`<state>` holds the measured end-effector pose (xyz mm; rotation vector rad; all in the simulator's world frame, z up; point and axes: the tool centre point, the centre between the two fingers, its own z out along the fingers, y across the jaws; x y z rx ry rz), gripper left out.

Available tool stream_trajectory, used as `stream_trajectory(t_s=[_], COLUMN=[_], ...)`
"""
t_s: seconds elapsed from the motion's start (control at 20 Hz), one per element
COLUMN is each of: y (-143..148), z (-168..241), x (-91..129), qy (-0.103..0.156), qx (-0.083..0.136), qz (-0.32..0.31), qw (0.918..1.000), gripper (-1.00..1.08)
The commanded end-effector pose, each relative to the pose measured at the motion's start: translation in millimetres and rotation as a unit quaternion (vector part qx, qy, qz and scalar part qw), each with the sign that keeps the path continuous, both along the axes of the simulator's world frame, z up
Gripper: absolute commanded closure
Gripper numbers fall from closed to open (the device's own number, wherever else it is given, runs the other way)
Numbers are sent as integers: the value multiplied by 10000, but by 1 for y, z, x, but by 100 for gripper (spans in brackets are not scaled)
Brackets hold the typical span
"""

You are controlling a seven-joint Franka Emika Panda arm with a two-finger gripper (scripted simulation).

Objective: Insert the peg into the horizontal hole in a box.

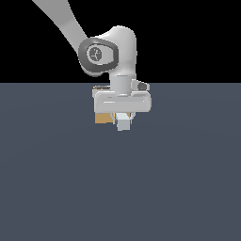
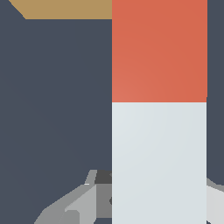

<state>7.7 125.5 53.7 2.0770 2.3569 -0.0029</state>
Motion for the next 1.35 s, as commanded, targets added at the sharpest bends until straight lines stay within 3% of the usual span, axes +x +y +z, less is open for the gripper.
stream_trajectory(t_s=[0.0, 0.35, 0.9, 1.3], y=[0, 15, 90, 95], z=[2, 0, 2, 2], x=[1, -3, -12, -11], qy=[-17, -5, -16, -16], qx=[2, 1, 3, 3], qz=[6, 3, 5, 5], qw=[10000, 10000, 10000, 10000], gripper=[108, 108, 108, 108])
